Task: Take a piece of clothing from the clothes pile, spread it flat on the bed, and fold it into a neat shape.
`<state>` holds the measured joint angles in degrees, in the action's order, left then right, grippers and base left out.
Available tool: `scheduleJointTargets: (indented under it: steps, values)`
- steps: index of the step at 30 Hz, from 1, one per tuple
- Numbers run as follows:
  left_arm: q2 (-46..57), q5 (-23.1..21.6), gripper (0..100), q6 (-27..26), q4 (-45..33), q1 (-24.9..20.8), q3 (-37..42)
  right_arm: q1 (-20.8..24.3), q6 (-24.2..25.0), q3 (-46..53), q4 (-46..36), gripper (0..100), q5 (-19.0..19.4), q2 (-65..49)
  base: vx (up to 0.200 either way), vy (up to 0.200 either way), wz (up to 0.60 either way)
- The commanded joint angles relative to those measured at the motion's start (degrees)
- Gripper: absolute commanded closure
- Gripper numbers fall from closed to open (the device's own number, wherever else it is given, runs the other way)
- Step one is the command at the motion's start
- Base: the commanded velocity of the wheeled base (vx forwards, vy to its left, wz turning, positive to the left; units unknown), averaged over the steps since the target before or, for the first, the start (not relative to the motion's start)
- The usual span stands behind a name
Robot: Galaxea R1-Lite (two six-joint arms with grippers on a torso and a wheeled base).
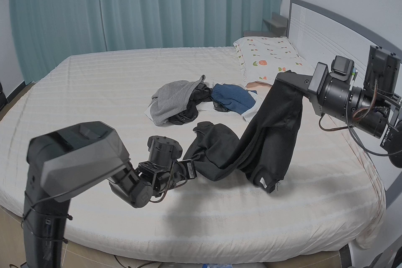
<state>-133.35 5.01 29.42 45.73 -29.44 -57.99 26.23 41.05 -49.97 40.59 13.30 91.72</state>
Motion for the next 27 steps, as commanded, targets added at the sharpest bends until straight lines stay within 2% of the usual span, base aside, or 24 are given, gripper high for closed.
scheduleJointTargets:
  steps: [1, 6, 10, 12, 16, 20, 24, 27]
  values:
    - [20.9, -0.8, 100, 3.7, -1.8, 2.1, 6.7, -1.3, -0.4, -2.6, 4.1, 100, -0.3, 11.5, 0.0, 0.0, 0.0]
    - [30.4, -1.0, 100, 7.0, -2.6, 4.2, 5.6, -2.5, -1.4, -10.4, 13.0, 100, -5.1, 13.9, 0.0, 0.0, 0.0]
    - [34.0, -1.1, 100, 7.3, -5.3, 7.3, 3.1, -2.4, -1.8, -13.2, 13.9, 100, -5.7, 10.9, 0.0, 0.0, 0.0]
    - [35.9, -1.1, 100, 10.0, -9.6, 8.3, 1.3, -2.3, -1.8, -12.1, 13.5, 100, -5.3, 8.8, 0.0, 0.0, 0.0]
    - [36.4, -1.6, 100, 14.8, -11.2, 7.8, 2.0, -2.4, -1.8, -4.6, 14.2, 100, -5.2, 9.2, 0.0, 0.0, 0.0]
    - [36.0, -3.2, 100, 18.3, -11.2, 5.9, 6.5, -2.6, -1.2, 2.7, 14.3, 100, -3.5, 11.0, 0.0, 0.0, 0.0]
    - [35.8, -4.9, 100, 19.1, -11.1, 5.5, 9.5, -2.9, -1.1, 4.3, 14.3, 100, -4.0, 13.0, 0.0, 0.0, 0.0]
    - [35.7, -7.2, 100, 21.5, -10.4, 5.3, 13.0, -2.4, 1.4, 7.0, 14.4, 100, -4.1, 15.4, 0.0, 0.0, 0.0]
